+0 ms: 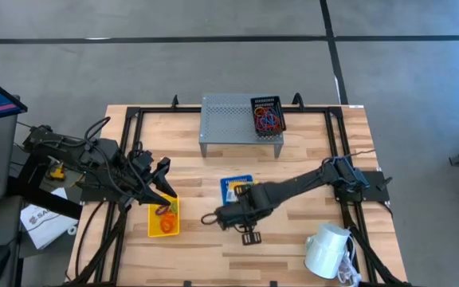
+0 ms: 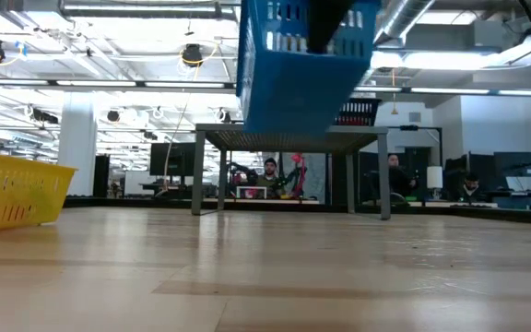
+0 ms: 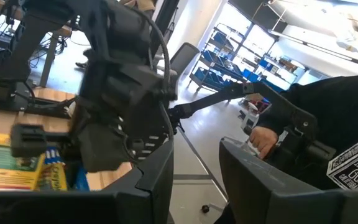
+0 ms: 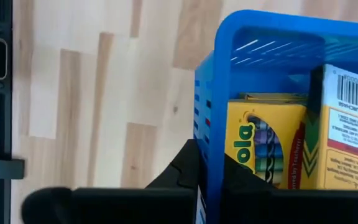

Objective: Pick & Place Office Desk Supplies
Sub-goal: Put the blue bin filled with crayon boxes on the shelf

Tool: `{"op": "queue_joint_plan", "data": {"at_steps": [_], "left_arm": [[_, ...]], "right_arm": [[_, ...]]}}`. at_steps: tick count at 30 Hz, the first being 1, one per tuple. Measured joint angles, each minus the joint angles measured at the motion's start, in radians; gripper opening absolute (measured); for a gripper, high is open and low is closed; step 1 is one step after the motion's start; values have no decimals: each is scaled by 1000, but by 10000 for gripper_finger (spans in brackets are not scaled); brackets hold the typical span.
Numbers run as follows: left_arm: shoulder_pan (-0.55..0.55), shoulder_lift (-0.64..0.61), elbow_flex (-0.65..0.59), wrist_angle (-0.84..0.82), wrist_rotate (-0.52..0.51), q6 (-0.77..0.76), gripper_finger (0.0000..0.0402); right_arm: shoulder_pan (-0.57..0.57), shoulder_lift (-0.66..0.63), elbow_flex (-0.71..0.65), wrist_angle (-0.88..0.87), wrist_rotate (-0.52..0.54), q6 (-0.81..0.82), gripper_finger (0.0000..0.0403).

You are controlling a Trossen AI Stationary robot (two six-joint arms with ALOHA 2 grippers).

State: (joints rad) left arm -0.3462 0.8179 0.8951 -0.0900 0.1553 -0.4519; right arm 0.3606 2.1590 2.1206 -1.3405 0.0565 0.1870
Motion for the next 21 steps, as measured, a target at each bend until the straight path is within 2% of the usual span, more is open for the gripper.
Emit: {"op": "queue_joint_plan", "data": {"at_steps": [12,21], "left_arm": [[0,0,0,0,0,-1,123],[0,0,0,0,-7,-1,123]], "right_arm": [[-187,0,179,-126,66,-167,0],[-337,-1,236,-135,113,-305,0]]}}
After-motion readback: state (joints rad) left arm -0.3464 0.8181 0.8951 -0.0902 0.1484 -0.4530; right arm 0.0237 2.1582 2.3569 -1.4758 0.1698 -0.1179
